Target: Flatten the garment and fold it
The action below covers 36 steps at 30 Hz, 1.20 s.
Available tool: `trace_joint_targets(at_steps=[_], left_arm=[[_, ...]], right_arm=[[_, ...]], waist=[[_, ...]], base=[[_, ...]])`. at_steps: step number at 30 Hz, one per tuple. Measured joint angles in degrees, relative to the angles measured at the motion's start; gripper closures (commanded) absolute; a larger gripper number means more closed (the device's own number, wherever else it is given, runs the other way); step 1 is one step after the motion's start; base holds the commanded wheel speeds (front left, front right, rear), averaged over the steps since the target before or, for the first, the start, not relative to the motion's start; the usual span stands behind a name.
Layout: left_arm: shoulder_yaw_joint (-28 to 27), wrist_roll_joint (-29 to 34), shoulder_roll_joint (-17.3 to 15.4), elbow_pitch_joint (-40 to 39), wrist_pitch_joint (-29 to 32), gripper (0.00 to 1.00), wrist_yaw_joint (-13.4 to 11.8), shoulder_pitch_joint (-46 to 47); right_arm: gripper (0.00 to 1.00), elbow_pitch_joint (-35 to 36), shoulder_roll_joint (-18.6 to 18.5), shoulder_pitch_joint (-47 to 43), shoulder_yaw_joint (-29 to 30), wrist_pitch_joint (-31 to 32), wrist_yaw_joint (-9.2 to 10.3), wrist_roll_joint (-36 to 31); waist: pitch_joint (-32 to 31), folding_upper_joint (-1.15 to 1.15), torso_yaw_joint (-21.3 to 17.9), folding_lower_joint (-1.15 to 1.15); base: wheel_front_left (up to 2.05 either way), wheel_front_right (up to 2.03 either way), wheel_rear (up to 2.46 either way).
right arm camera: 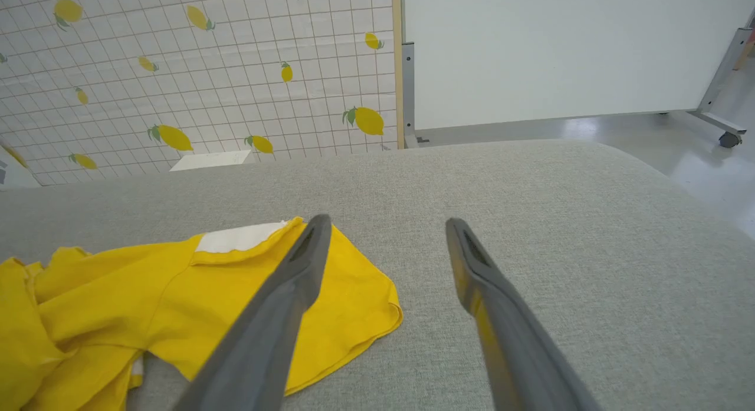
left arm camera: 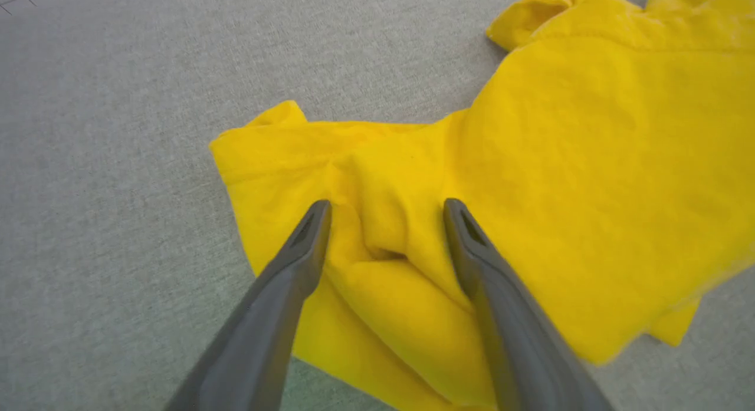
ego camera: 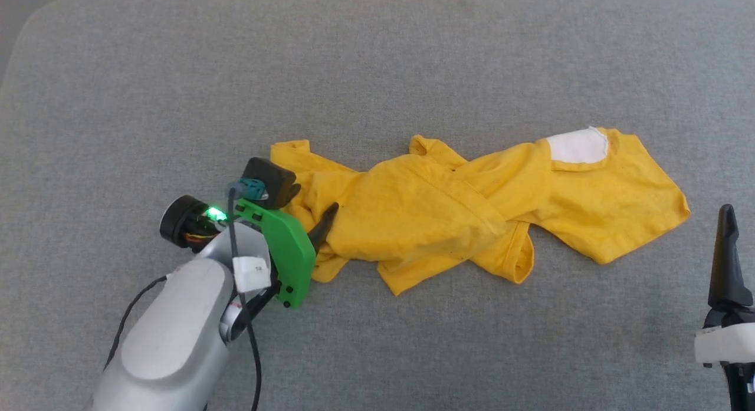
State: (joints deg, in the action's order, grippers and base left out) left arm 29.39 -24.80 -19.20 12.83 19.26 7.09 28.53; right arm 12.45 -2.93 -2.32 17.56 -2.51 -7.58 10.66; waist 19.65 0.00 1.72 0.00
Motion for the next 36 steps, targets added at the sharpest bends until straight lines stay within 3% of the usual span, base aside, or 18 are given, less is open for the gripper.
trace_joint_targets(at_steps=[1, 2, 9, 13, 18, 22, 25, 29, 34, 35, 36], left_arm=[[1.7, -1.2, -0.5, 1.7, 1.4, 0.26, 0.0, 1.3], [2.8, -1.6, -0.7, 2.3, 1.7, 1.00, 0.0, 1.9], [4.1, -2.6, -0.9, 4.9, -1.2, 1.00, 0.1, 4.9], [2.6, -3.5, -0.7, 0.3, -4.4, 1.00, 0.1, 5.0], [1.6, -9.1, 0.6, -19.6, -5.2, 1.00, -0.4, 0.7], [2.9, -11.2, -1.2, -36.3, -1.8, 1.00, -3.1, -8.3], [4.2, -13.0, -2.8, -43.1, -0.3, 1.00, -5.3, -15.2], [8.2, -15.9, -2.3, -43.7, 0.2, 1.00, -6.1, -22.0], [13.7, -18.5, -0.3, -35.8, 1.8, 1.00, -3.7, -23.5], [14.4, -18.7, 0.1, -34.1, 2.0, 0.64, -3.5, -23.4], [15.0, -18.7, 0.7, -32.6, 2.1, 0.00, -3.1, -23.2]], right_arm=[[0.00, -0.1, 0.0, 0.1, -0.2, 0.0, 0.00, 0.0], [0.00, -0.1, 0.0, 0.2, -0.3, 0.0, 0.00, 0.0], [0.00, -1.2, 0.0, 1.2, -0.4, -0.1, 0.00, 0.3], [0.00, -1.8, 0.0, 1.2, -0.1, -0.1, 0.00, 0.3], [0.00, -2.5, 0.0, 1.1, 0.7, -0.1, 0.00, 0.2], [0.00, -2.8, 0.0, 0.9, 1.0, 0.0, 0.00, 0.3], [0.00, -3.2, 0.0, 0.7, 1.2, 0.0, 0.00, 0.2], [0.00, -4.1, 0.0, 0.7, 1.0, 0.4, 0.00, 0.2], [0.00, -5.6, 0.0, 0.8, 0.4, 0.5, 0.00, 0.0], [0.00, -5.9, 0.0, 0.9, 0.4, 0.5, 0.00, -0.1], [0.00, -6.2, 0.0, 1.0, 0.3, 0.5, 0.00, -0.1]], waist=[[0.6, 0.00, -0.2, 0.00], [0.8, 0.00, -0.2, 0.00], [1.0, 0.00, -0.3, 0.00], [0.0, 0.00, 0.0, 0.00], [-2.0, 0.00, 0.9, 0.00], [-3.1, 0.00, 2.2, 0.00], [-3.5, 0.00, 3.4, 0.00], [-3.4, 0.00, 4.9, 0.00], [-2.9, 0.00, 6.2, 0.00], [-2.8, 0.00, 6.4, 0.00], [-2.8, 0.00, 6.5, 0.00]], base=[[0.00, 0.00, 0.00], [0.00, 0.00, 0.00], [0.00, 0.00, 0.00], [0.00, 0.00, 0.00], [0.00, 0.00, 0.00], [0.00, 0.00, 0.00], [0.00, 0.00, 0.00], [0.00, 0.00, 0.00], [0.00, 0.00, 0.00], [0.00, 0.00, 0.00], [0.00, 0.00, 0.00]])
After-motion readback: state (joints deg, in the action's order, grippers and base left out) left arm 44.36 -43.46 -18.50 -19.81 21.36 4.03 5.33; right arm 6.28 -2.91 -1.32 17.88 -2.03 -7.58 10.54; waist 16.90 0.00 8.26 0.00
